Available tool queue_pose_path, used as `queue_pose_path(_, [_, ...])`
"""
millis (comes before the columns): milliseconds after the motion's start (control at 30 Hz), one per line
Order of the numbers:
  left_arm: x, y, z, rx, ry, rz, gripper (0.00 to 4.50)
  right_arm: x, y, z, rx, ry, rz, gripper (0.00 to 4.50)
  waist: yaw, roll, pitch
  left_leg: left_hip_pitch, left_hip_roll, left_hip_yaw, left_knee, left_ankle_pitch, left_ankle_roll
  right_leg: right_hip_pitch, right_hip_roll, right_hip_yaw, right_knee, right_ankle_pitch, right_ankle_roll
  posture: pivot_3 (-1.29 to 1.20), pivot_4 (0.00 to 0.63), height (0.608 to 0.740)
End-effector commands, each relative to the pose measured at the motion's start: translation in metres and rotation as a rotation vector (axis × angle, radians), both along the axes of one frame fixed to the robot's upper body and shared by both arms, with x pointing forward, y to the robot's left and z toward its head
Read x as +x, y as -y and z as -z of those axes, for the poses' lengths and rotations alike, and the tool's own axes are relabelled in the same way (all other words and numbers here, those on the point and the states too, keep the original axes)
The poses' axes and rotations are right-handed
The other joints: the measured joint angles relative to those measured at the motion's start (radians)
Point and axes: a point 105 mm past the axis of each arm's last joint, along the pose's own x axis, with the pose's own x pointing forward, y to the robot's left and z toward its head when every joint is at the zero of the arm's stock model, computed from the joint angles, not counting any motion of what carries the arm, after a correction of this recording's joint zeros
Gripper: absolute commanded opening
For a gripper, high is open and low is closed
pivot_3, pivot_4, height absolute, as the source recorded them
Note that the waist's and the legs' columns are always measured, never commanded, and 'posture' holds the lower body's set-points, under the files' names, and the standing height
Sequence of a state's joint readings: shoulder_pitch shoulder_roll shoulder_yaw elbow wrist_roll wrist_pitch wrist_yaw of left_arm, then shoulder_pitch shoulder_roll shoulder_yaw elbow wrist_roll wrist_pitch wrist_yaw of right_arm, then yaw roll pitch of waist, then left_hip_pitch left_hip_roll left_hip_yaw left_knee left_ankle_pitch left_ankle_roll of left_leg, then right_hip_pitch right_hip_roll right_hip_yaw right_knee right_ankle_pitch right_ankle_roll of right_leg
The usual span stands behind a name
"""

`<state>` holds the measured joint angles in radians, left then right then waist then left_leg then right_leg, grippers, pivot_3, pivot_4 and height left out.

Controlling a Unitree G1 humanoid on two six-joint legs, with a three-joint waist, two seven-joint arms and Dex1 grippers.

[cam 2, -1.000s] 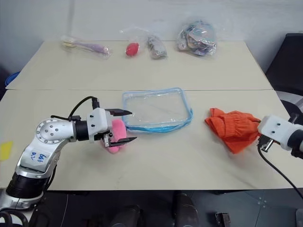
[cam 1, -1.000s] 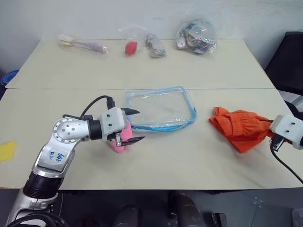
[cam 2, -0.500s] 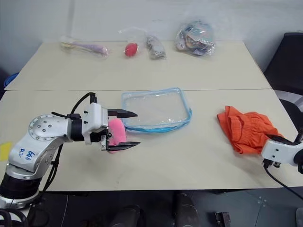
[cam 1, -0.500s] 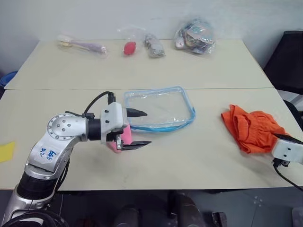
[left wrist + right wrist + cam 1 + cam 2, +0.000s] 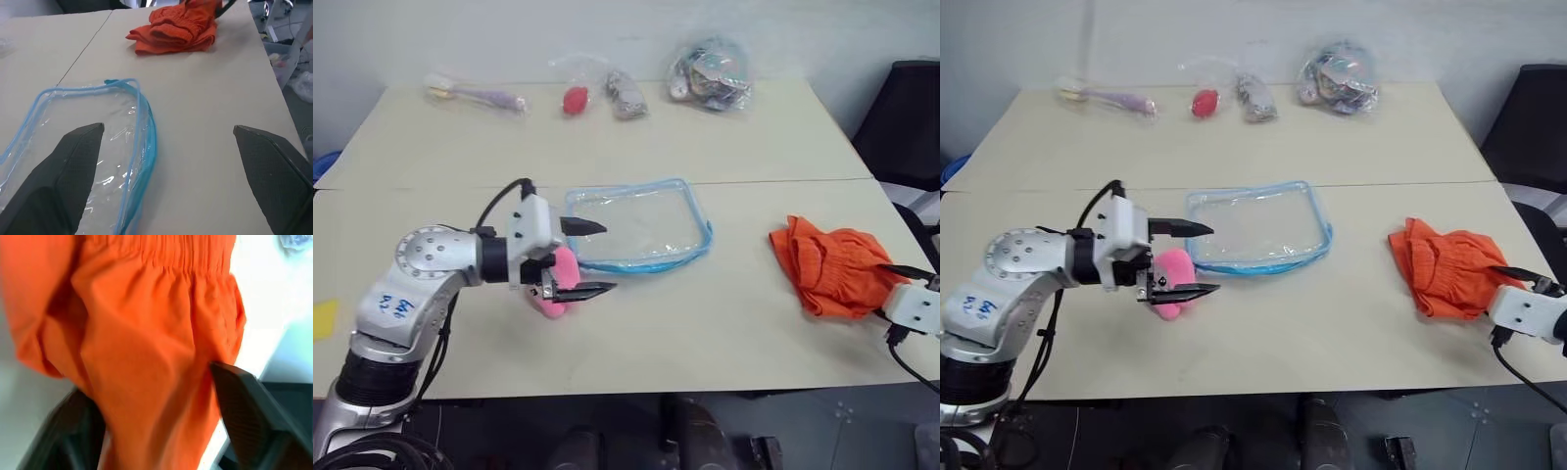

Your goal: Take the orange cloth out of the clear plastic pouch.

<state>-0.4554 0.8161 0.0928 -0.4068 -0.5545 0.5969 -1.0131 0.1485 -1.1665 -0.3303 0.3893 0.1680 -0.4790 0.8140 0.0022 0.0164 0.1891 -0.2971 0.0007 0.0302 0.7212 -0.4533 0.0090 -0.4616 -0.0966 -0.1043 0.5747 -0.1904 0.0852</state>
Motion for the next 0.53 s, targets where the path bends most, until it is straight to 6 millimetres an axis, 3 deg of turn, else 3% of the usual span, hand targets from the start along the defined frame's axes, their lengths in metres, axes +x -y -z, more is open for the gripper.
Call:
queue_pose_path(33, [-0.010,-0.024,-0.009,-0.003,-0.036,-0.018,4.50,-0.017,0.006,-0.033,0.216,-0.057,0.066,4.44,0.000,0.000,0.000,0.000,0.000,0.000,0.000,0.000,0.000,0.000,0.000,0.000,0.000,0.000,0.000,0.00,0.150,0.740])
queue_pose_path(67, [-0.012,-0.030,-0.009,0.004,-0.041,-0.025,4.50,-0.023,0.010,-0.036,0.264,-0.092,0.097,4.44,0.001,0.000,0.000,0.001,0.000,0.000,0.000,0.000,0.000,0.001,0.000,0.000,0.000,0.000,0.000,0.00,0.150,0.740])
queue_pose_path(200, [-0.020,-0.072,-0.012,0.027,-0.051,-0.125,4.50,-0.061,0.063,-0.064,0.481,-0.191,0.324,4.44,0.000,0.001,0.000,0.000,-0.002,0.000,-0.001,-0.001,0.001,0.000,0.001,0.000,-0.001,0.000,0.000,0.00,0.150,0.740])
queue_pose_path(267, [-0.023,-0.086,-0.012,0.029,-0.062,-0.148,4.50,-0.077,0.077,-0.069,0.545,-0.249,0.395,4.44,-0.001,0.001,0.000,0.001,-0.003,0.001,-0.002,-0.001,0.002,0.000,0.001,0.000,-0.001,0.000,-0.001,0.00,0.150,0.740])
queue_pose_path(400, [-0.022,-0.101,-0.019,-0.005,-0.068,-0.192,4.50,-0.099,0.097,-0.066,0.572,-0.314,0.495,4.44,0.000,-0.002,0.000,0.001,-0.002,0.001,-0.002,-0.001,0.003,0.001,0.002,0.001,-0.001,-0.001,-0.001,0.00,0.150,0.740])
queue_pose_path(533, [-0.020,-0.102,-0.021,-0.013,-0.066,-0.185,4.50,-0.101,0.099,-0.058,0.580,-0.333,0.491,4.44,-0.003,-0.001,0.000,0.001,-0.003,0.002,-0.003,-0.002,0.003,0.000,0.001,0.002,-0.001,0.000,0.000,0.00,0.150,0.740])
